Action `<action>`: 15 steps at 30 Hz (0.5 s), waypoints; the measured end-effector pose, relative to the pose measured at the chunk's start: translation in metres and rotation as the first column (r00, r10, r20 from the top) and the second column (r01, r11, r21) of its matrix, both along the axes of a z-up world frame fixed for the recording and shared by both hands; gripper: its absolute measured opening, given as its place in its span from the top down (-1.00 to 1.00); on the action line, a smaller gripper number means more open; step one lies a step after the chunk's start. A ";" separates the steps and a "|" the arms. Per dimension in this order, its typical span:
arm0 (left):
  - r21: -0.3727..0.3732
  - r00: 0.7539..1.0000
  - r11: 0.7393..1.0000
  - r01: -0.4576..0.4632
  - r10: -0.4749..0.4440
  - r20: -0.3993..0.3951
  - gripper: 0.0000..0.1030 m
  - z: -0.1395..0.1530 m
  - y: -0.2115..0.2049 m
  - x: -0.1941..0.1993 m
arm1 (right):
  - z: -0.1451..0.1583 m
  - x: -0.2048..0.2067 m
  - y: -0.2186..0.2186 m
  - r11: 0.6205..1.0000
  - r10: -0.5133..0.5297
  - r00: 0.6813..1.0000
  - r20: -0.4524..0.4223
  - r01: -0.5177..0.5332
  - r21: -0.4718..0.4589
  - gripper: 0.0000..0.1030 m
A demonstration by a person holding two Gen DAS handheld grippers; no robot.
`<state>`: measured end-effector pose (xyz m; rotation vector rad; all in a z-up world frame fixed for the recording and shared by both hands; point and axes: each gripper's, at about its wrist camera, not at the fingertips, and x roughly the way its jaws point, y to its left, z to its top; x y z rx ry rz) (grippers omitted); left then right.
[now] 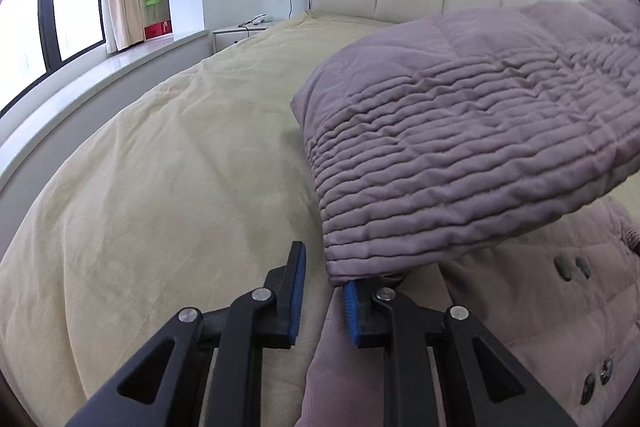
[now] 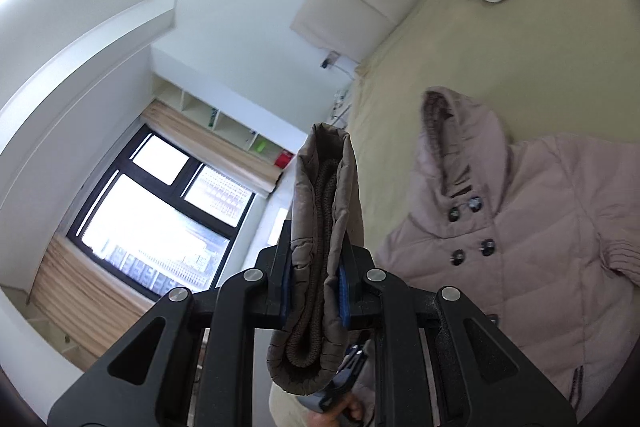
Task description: Fold large clothes
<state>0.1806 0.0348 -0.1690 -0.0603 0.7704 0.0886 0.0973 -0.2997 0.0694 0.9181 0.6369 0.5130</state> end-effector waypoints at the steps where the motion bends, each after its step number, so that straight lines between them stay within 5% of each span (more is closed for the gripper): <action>1: 0.011 1.000 1.000 -0.005 0.005 -0.018 0.61 -0.004 0.000 0.003 | -0.029 0.011 -0.017 1.000 -0.029 0.999 -0.039 0.029 -0.002 0.68; 4: 0.029 0.998 0.999 -0.017 0.019 -0.060 0.60 -0.009 0.002 0.013 | -0.117 0.036 -0.056 0.994 -0.103 0.980 -0.172 0.098 -0.040 0.68; 10: 0.027 0.997 1.000 -0.003 0.005 -0.081 0.35 -0.005 0.009 0.006 | -0.270 0.048 -0.087 0.984 -0.180 0.889 -0.421 0.165 -0.073 0.68; 15: 0.011 0.994 0.999 0.037 -0.036 -0.104 0.18 0.006 0.017 -0.028 | -0.305 0.041 -0.107 0.983 -0.170 0.896 -0.411 0.182 -0.010 0.68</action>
